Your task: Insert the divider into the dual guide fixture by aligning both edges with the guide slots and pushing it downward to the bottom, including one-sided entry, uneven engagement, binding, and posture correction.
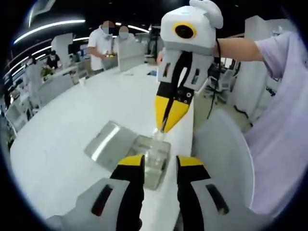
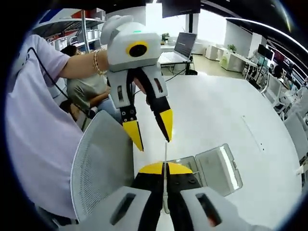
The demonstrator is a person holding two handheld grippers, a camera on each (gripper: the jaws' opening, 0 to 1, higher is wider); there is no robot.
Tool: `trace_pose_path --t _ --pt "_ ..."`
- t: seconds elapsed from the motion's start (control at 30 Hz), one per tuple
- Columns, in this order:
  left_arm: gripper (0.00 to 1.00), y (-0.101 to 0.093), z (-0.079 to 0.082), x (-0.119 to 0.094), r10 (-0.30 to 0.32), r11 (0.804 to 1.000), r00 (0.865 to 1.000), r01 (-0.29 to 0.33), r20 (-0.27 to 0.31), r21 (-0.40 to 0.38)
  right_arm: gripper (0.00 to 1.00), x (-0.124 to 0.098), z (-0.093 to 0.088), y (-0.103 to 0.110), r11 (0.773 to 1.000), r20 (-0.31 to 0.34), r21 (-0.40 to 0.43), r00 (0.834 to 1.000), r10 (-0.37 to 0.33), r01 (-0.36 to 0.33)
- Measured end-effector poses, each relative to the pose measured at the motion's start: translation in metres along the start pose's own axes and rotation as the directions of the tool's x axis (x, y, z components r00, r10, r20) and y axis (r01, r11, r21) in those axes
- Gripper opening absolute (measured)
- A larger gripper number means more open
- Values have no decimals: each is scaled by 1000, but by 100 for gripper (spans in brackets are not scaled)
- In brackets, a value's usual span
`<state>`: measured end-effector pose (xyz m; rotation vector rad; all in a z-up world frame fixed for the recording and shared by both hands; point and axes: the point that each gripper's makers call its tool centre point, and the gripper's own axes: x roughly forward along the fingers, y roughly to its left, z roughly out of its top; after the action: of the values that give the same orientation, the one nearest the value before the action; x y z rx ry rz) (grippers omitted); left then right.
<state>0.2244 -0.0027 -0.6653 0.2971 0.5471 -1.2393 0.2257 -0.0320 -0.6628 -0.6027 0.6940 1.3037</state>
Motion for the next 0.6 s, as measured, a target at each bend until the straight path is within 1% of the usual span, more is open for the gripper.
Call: trace_pose_path --t 0.2,0.4,0.6 --pt "23 2 -2 -6 13 1000 1000 -13 17 -19 0 -4 -13 -9 1000 15 -15 1000 4 -4" --pt "23 7 -1 -13 45 998 998 -43 49 -56 0 -6 -29 -19 999 55 -17 998 28 -27" --pt "23 13 -4 -16 88 992 995 -84 47 -90 0 -3 -48 -28 999 86 -8 995 53 -53"
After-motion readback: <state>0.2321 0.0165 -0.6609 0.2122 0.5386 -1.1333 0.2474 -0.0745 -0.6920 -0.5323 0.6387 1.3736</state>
